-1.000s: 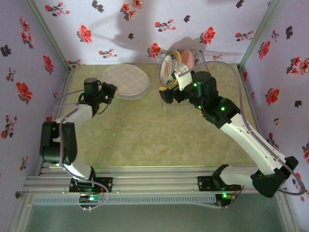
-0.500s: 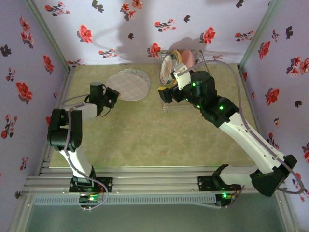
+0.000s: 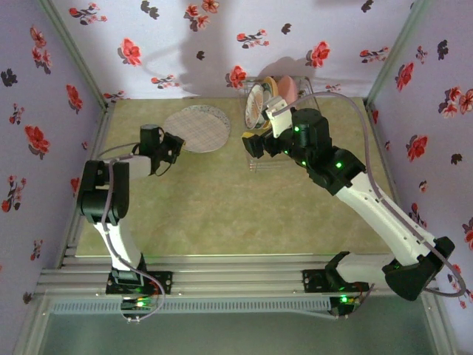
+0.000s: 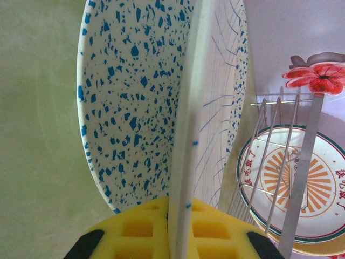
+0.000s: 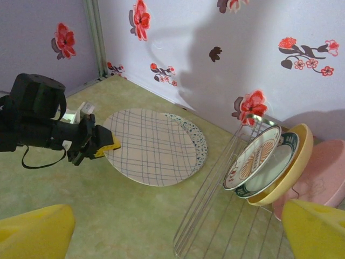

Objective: Unload the plates from the dish rack

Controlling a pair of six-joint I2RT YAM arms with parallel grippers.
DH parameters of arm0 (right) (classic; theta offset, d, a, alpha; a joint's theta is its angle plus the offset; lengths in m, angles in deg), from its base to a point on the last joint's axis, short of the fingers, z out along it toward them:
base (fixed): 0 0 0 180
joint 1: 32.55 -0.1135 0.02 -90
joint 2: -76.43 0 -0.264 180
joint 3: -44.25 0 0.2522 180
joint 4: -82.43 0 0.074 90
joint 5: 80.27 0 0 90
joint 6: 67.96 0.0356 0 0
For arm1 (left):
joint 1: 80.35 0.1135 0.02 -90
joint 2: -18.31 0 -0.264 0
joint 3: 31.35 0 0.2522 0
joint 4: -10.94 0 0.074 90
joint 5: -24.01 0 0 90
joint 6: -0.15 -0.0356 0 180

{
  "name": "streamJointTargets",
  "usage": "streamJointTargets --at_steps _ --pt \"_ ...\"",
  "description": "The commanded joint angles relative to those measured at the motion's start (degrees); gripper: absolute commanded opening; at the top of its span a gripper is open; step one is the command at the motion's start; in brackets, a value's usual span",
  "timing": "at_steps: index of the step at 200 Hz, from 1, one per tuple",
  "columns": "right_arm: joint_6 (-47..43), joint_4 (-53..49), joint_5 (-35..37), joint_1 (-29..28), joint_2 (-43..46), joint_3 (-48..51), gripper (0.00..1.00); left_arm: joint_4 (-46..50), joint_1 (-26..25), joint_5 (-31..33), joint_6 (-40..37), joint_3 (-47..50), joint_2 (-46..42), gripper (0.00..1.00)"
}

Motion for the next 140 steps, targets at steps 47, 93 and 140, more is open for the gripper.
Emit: streamJointTargets --at_steps 47,93,140 --pt "1.3 0.8 0.7 -0.5 -0.1 -1.4 0.99 -2.7 0.5 -2.2 -1.3 -4.3 2.3 0.09" --pt "1.4 0.8 0.8 -0.5 -0.2 -1.5 0.99 -0.3 0.6 -2.5 -2.0 -5.8 2.8 0.26" --pt "1.8 0.9 0.6 -0.5 -0.6 -1.9 0.99 4.3 0.6 -2.9 -3.6 -8.2 3.2 0.39"
